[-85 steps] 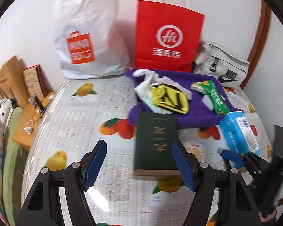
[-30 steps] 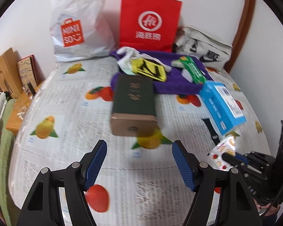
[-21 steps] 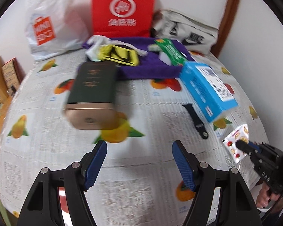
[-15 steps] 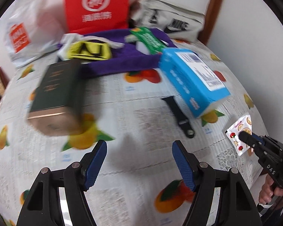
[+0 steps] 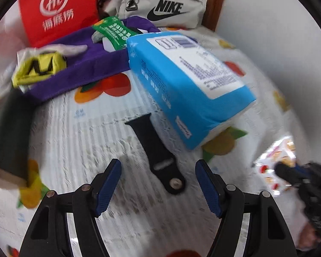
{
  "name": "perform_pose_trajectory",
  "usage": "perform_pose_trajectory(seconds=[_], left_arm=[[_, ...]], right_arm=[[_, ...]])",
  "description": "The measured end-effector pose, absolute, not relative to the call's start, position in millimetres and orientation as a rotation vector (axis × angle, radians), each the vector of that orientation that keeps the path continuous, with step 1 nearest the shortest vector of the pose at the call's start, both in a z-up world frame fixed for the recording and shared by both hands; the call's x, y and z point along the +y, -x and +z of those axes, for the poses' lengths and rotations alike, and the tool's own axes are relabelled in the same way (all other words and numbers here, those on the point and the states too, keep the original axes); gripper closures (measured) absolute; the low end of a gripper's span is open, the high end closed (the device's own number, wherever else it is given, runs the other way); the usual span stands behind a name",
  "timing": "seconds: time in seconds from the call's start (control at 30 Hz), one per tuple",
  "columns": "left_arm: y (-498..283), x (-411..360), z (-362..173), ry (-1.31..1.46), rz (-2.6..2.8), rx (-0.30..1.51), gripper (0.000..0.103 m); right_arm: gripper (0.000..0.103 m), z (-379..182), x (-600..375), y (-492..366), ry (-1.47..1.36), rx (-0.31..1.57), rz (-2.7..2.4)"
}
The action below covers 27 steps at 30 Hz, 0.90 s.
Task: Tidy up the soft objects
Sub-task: 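Grasp and lift the black watch strap with the left tool while the right tool holds the sachet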
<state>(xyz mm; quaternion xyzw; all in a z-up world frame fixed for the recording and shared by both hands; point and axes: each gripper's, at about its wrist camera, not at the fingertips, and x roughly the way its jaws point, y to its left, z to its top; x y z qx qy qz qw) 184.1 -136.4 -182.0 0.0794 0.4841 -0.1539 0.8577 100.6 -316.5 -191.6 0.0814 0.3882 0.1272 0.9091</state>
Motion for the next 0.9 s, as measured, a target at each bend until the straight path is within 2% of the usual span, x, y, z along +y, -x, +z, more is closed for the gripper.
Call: perform_pose_trajectory(seconds=[0.37, 0.5, 0.53, 0.57, 0.6, 0.63, 0.83, 0.9], left_arm=[[-190, -87, -182, -0.122, -0.268, 1.021, 0.033], [-198, -99, -183, -0.153, -0.306, 0.994, 0.037], [-200, -104, -183, -0.168, -0.303, 0.981, 0.046], [-201, -107, -182, -0.168, -0.305, 0.970, 0.060], [-202, -111, -181, -0.165, -0.320, 0.961, 0.067], [-203, -114, -180, -0.175, -0.331, 0.953, 0.082], [-200, -111, -179, -0.155, -0.353, 0.948, 0.080], [-201, -114, -181, -0.155, -0.367, 0.942, 0.073]], right_arm=[[0.096, -196, -309, -104, -0.181, 0.807, 0.305], [0.096, -199, -306, -107, -0.185, 0.815, 0.310], [0.096, -200, -307, -107, -0.186, 0.818, 0.310], [0.096, -200, -307, -108, -0.188, 0.820, 0.310], [0.096, -201, -307, -108, -0.190, 0.821, 0.309], [0.096, -201, -307, -108, -0.191, 0.822, 0.309], [0.096, -203, -308, -111, -0.195, 0.828, 0.310], [0.096, -204, -306, -113, -0.200, 0.832, 0.311]])
